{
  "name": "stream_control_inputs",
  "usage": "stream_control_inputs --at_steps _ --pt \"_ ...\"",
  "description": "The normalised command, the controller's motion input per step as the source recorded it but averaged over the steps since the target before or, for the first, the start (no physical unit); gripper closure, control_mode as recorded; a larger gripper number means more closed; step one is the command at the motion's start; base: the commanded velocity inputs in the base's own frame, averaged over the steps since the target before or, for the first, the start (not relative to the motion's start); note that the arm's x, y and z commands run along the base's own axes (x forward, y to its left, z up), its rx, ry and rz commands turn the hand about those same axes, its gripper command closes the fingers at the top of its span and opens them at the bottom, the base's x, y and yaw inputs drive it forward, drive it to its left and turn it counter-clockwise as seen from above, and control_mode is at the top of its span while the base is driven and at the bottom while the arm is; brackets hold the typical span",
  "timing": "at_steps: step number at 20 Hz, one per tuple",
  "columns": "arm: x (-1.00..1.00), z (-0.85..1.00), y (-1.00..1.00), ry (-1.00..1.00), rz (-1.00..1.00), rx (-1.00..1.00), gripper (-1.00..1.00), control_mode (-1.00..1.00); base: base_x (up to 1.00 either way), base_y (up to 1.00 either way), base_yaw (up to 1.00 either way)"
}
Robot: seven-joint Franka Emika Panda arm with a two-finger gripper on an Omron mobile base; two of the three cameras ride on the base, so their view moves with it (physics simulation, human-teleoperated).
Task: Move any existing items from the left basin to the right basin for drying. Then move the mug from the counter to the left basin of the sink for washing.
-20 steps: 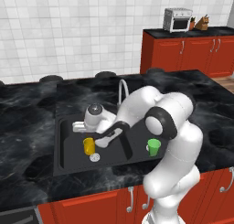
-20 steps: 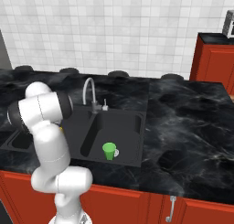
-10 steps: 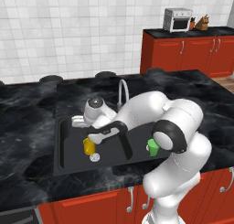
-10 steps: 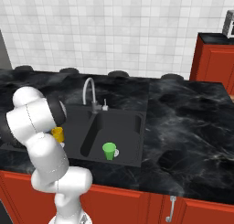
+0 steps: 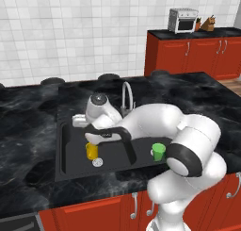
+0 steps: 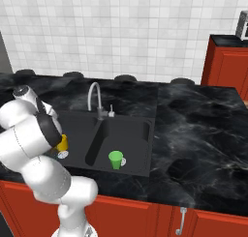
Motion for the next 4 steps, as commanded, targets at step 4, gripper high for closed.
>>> stream_control_inputs --at_steps 4 --pt "-0.28 0.38 0.02 0.00 0.00 0.00 -1.00 -1.00 0.00 0.00 0.00"
